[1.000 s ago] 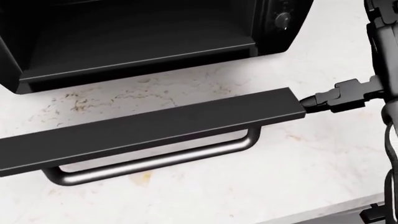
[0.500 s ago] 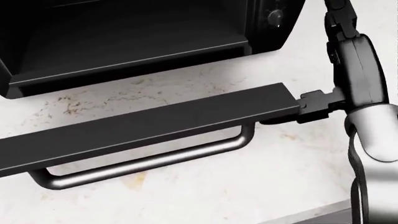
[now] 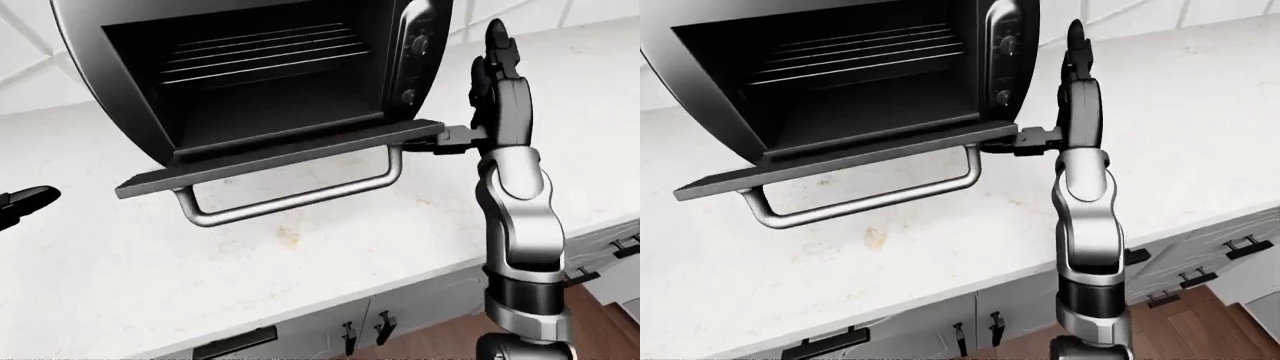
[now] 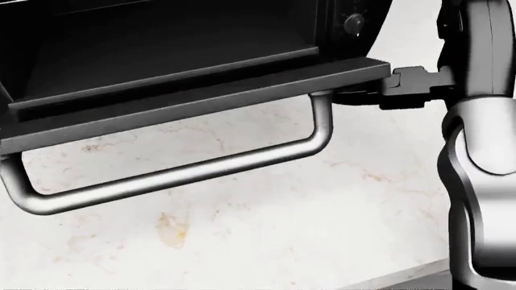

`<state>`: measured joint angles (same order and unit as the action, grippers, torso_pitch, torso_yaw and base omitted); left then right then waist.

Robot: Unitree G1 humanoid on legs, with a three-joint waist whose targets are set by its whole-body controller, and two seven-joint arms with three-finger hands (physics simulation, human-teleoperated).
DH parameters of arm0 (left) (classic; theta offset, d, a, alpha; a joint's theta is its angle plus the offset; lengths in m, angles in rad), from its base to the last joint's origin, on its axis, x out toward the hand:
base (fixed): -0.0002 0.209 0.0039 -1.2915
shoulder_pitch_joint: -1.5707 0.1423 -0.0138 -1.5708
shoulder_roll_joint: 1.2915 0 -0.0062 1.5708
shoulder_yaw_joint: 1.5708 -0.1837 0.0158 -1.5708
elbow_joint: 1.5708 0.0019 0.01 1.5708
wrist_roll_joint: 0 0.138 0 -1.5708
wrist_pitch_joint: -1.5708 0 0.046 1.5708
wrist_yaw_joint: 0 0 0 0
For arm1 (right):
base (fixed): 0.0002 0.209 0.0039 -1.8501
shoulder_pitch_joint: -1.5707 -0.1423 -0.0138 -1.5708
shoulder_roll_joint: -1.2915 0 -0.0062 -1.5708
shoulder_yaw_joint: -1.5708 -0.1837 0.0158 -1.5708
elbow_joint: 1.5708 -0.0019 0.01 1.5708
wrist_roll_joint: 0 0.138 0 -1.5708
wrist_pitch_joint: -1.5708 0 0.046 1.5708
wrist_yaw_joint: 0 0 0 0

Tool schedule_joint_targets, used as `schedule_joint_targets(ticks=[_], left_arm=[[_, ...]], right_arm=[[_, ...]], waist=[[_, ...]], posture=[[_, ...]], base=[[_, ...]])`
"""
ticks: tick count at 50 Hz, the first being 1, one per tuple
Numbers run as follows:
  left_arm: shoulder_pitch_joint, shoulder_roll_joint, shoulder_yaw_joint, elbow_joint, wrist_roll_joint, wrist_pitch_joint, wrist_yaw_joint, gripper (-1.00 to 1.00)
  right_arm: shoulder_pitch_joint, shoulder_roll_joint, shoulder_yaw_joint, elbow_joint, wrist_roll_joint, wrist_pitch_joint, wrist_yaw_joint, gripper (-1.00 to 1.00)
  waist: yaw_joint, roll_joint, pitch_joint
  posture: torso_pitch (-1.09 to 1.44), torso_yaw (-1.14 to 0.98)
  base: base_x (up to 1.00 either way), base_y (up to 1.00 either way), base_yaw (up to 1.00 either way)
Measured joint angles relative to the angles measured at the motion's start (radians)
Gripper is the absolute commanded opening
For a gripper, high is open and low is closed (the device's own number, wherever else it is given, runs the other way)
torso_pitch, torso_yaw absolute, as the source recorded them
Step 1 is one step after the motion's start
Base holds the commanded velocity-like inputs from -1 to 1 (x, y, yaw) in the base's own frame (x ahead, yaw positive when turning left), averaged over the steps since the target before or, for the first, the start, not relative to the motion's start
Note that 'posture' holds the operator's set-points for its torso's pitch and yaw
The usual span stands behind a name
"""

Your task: Close the toaster oven door.

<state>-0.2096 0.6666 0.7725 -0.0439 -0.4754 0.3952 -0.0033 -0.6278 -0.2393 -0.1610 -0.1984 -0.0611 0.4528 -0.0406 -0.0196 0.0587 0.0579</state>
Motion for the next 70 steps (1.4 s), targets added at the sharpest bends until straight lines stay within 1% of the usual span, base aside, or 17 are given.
schedule_joint_targets(ticks=[9, 16, 24, 32, 51, 55, 62, 65, 70], left_arm=[[0.006, -0.004, 0.002, 0.001, 0.001, -0.004, -0.002, 1.0], [0.006, -0.004, 0.004, 0.002, 0.002, -0.003, -0.002, 1.0], [0.006, -0.007, -0.002, 0.001, 0.001, -0.006, -0.004, 1.0], [0.008, -0.007, 0.002, 0.008, 0.003, -0.01, -0.004, 1.0], [0.013, -0.011, 0.003, 0.01, 0.004, -0.013, -0.005, 1.0], [0.021, -0.027, -0.006, 0.007, 0.02, -0.021, 0.0, 1.0], [0.043, -0.07, -0.025, -0.078, 0.03, 0.028, -0.007, 1.0], [0.043, -0.076, -0.012, -0.143, 0.019, 0.074, -0.006, 1.0], [0.032, -0.075, 0.005, -0.232, -0.003, 0.13, -0.008, 1.0]], right_arm=[[-0.085, 0.012, 0.011, 0.074, 0.014, -0.027, -0.115, 1.0], [-0.135, 0.02, 0.024, 0.153, 0.018, -0.081, -0.164, 1.0], [-0.232, 0.019, 0.04, 0.293, 0.014, -0.141, -0.192, 1.0], [-0.293, 0.028, 0.05, 0.381, 0.003, -0.181, -0.215, 1.0], [-0.381, 0.037, 0.061, 0.502, -0.003, -0.222, -0.245, 1.0], [-0.395, 0.03, 0.061, 0.519, -0.001, -0.225, -0.248, 1.0], [-0.451, 0.018, 0.057, 0.593, 0.004, -0.242, -0.263, 1.0], [-0.454, 0.015, 0.057, 0.594, 0.004, -0.243, -0.266, 1.0], [-0.477, 0.012, 0.059, 0.62, 0.004, -0.242, -0.266, 1.0]], waist=[[0.003, 0.001, 0.001], [0.0, 0.002, -0.001], [-0.002, 0.004, -0.001], [-0.002, 0.006, 0.001], [-0.001, 0.009, 0.002], [0.001, 0.009, 0.001], [0.0, 0.002, 0.001], [-0.001, -0.002, 0.002], [-0.001, 0.001, 0.001]], posture=[[0.0, 0.0], [0.0, 0.0], [0.0, 0.0], [0.0, 0.0], [0.0, 0.0], [0.0, 0.0], [0.0, 0.0], [0.0, 0.0], [0.0, 0.0]], base=[[0.0, 0.0, 0.0], [0.0, 0.0, 0.0], [0.0, 0.0, 0.0], [0.0, 0.0, 0.0], [0.0, 0.0, 0.0], [0.0, 0.0, 0.0], [0.0, 0.0, 0.0], [0.0, 0.0, 0.0], [0.0, 0.0, 0.0]])
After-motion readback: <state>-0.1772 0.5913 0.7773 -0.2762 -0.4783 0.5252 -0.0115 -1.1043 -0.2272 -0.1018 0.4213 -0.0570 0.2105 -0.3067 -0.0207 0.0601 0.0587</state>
